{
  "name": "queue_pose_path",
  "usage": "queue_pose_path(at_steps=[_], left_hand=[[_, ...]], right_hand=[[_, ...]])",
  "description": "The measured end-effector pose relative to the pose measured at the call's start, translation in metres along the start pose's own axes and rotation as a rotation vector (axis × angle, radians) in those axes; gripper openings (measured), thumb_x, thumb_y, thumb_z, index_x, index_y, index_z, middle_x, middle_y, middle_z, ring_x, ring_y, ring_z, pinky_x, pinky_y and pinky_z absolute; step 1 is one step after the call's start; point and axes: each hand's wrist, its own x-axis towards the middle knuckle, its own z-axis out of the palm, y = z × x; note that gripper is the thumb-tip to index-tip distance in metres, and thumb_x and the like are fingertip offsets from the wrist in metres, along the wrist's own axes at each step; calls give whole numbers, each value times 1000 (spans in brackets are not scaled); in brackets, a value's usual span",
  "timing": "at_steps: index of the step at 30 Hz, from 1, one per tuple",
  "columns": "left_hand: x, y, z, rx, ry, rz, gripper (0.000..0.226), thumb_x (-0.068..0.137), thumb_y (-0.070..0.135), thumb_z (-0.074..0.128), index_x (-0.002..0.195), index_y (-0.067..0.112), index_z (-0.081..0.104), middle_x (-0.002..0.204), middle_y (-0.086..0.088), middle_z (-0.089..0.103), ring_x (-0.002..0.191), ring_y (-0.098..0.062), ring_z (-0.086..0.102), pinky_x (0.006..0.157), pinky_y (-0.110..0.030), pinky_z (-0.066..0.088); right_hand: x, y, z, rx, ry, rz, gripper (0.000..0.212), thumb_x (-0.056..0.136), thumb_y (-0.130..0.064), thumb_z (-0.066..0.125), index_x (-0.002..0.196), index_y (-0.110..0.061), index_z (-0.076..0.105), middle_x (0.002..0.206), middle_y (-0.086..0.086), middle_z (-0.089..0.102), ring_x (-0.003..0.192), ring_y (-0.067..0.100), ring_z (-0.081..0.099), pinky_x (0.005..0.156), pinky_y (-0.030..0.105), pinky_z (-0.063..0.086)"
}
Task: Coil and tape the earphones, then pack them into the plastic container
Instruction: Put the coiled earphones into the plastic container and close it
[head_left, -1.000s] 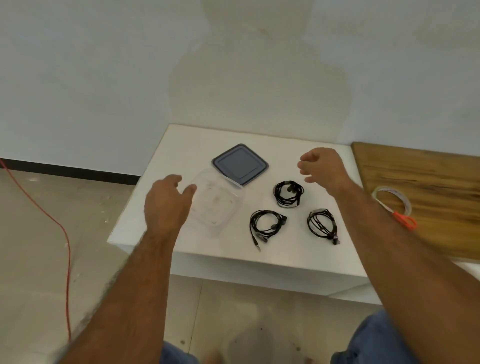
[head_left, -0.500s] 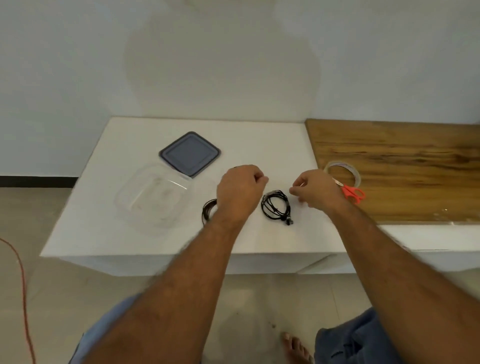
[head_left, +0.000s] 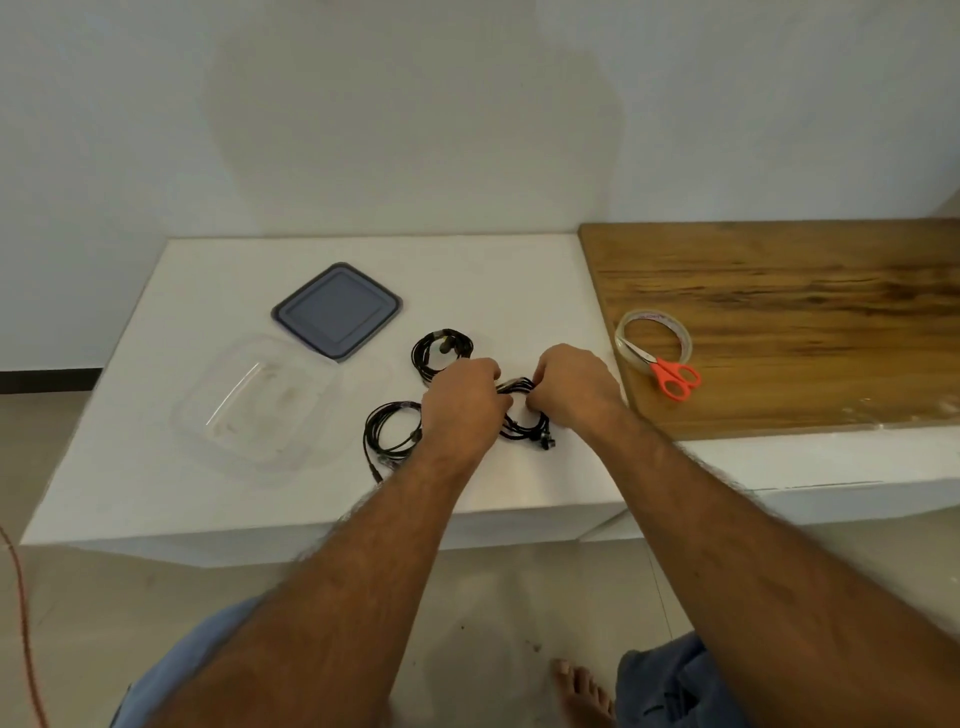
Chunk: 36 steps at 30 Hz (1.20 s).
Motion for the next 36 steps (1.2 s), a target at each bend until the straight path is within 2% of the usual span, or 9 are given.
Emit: queue_pose_path(at_steps=[5, 9, 14, 18, 21, 25, 30, 33, 36], left_hand=[[0, -6, -6, -71, -5, -24, 43, 89, 39, 64, 127, 19, 59, 117, 0, 66, 105, -20, 62, 84, -35, 51], [0, -16, -16, -266, -67, -42, 45, 89, 42, 64, 128, 20, 59, 116, 4, 67, 104, -15, 62, 86, -32, 51], [-6, -30, -41, -678, -150, -67, 24, 91, 35, 65, 109, 20, 68, 99, 3, 71, 86, -11, 68, 68, -30, 53], [-18, -52, -70, -877, -183, -128, 16, 91, 26, 67, 103, 17, 70, 93, 2, 74, 78, -9, 68, 60, -23, 50], [-28, -80, -95, -911, -122, -169, 12, 90, 23, 69, 100, 17, 69, 88, 2, 73, 75, -10, 67, 61, -23, 52], [-40, -130, -130, -900, 80, -238, 14, 88, 19, 71, 101, 15, 69, 89, -2, 71, 75, -12, 68, 58, -22, 54], [-46, -186, -149, -824, 244, -351, 18, 85, 19, 74, 100, 12, 68, 88, -5, 73, 77, -16, 71, 62, -30, 57], [-40, -207, -147, -752, 297, -432, 23, 83, 23, 75, 103, 14, 67, 90, -5, 72, 77, -17, 72, 68, -35, 61], [-33, -216, -142, -631, 301, -474, 16, 87, 26, 68, 97, 14, 69, 87, -8, 73, 75, -23, 73, 73, -39, 61]], right_hand=[[-2, -4, -11, 143, 11, -9, 9, 78, -13, 68, 83, -19, 67, 75, 1, 65, 76, 24, 69, 71, 39, 61], [-7, -8, -29, 291, 34, -43, 15, 74, -9, 71, 75, -22, 65, 73, 2, 68, 72, 22, 71, 66, 40, 62], [-20, -22, -43, 481, 25, -80, 14, 72, -4, 73, 81, -14, 70, 78, 9, 71, 67, 22, 72, 53, 35, 60], [-29, -52, -44, 565, -14, -148, 14, 73, -2, 75, 83, -9, 70, 81, 14, 71, 68, 25, 72, 55, 38, 61], [-33, -91, -36, 594, -62, -206, 16, 72, -2, 78, 85, -7, 70, 81, 15, 71, 68, 28, 73, 58, 41, 62], [-38, -156, -19, 620, -147, -273, 14, 75, -1, 78, 87, -4, 70, 74, 11, 69, 62, 22, 70, 58, 36, 61], [-37, -227, 11, 567, -231, -290, 15, 75, -1, 78, 78, -10, 67, 80, 17, 72, 72, 31, 73, 69, 45, 62], [-30, -248, 30, 504, -244, -261, 17, 74, -1, 80, 74, -12, 66, 77, 17, 72, 71, 33, 73, 71, 47, 62], [-24, -255, 46, 436, -231, -223, 14, 75, -2, 80, 78, -8, 68, 77, 18, 73, 69, 32, 74, 71, 45, 62]])
